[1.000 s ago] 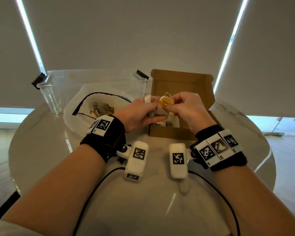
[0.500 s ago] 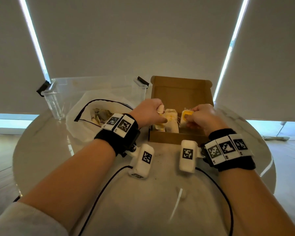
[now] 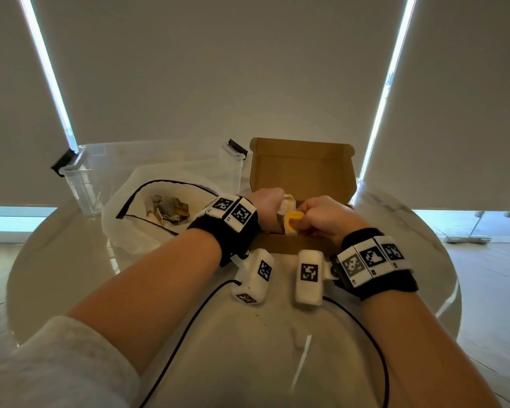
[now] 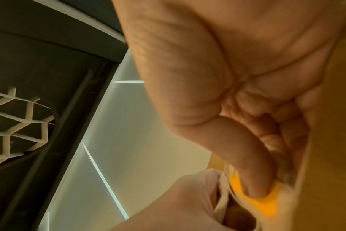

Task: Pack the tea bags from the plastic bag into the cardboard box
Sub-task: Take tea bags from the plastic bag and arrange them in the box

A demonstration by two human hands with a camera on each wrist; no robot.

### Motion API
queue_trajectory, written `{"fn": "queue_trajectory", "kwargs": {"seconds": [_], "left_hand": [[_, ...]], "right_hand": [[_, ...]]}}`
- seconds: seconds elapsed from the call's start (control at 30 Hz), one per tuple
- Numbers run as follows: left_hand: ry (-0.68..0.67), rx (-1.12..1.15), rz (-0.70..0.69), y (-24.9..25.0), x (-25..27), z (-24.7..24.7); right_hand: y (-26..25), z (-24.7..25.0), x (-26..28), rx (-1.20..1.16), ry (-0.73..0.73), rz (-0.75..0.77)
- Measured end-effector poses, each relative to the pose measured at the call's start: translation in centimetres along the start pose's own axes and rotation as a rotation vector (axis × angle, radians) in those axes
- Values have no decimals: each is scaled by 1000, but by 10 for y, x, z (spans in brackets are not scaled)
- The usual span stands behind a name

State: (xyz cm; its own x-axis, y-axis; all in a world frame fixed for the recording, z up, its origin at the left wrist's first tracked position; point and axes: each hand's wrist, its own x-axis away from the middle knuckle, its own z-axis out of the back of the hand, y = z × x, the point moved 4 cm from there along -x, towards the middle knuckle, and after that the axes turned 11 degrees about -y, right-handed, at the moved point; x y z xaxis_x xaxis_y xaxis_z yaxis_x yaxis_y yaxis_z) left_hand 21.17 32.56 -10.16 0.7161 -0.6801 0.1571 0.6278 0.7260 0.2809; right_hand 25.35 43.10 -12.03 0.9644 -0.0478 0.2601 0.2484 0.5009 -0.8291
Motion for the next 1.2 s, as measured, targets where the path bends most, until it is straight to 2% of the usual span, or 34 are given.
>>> {"fn": "queue_trajectory", "kwargs": {"seconds": [0.2,0.33,0.4,0.47,0.63,0.77,0.83,0.9,1.0,1.1,1.2], "left_hand": [[-36,166,83,-18,-4,-4],[82,625,53,-31,4,9],[69,989,-17,-33,13,11],[60,1185,-64,-34,19,10],[152,1360,-134,-39,23,3],[176,1420,-162,-44,28,-1],[207,1431,-205,-45,32,3],[224,1443,-234,-46,35,6],[222,1429,-246,-44,38,8],[235,1390,-261,-42,40,9],[264,1384,-272,-43,42,11]], "right_hand": [[-2,-4,-1,62,-19,-1],[-2,-5,-6,63,9,-6],[-2,-5,-9,27,43,1],[-1,-6,-11,21,59,9],[-2,-5,-5,17,43,65],[-8,11,2,13,243,172],[-12,13,5,-8,284,240],[-17,7,7,-20,250,312],[-24,-7,5,-17,88,368],[-20,-18,-1,-24,-25,284],[-15,-16,-5,-91,10,256]]}}
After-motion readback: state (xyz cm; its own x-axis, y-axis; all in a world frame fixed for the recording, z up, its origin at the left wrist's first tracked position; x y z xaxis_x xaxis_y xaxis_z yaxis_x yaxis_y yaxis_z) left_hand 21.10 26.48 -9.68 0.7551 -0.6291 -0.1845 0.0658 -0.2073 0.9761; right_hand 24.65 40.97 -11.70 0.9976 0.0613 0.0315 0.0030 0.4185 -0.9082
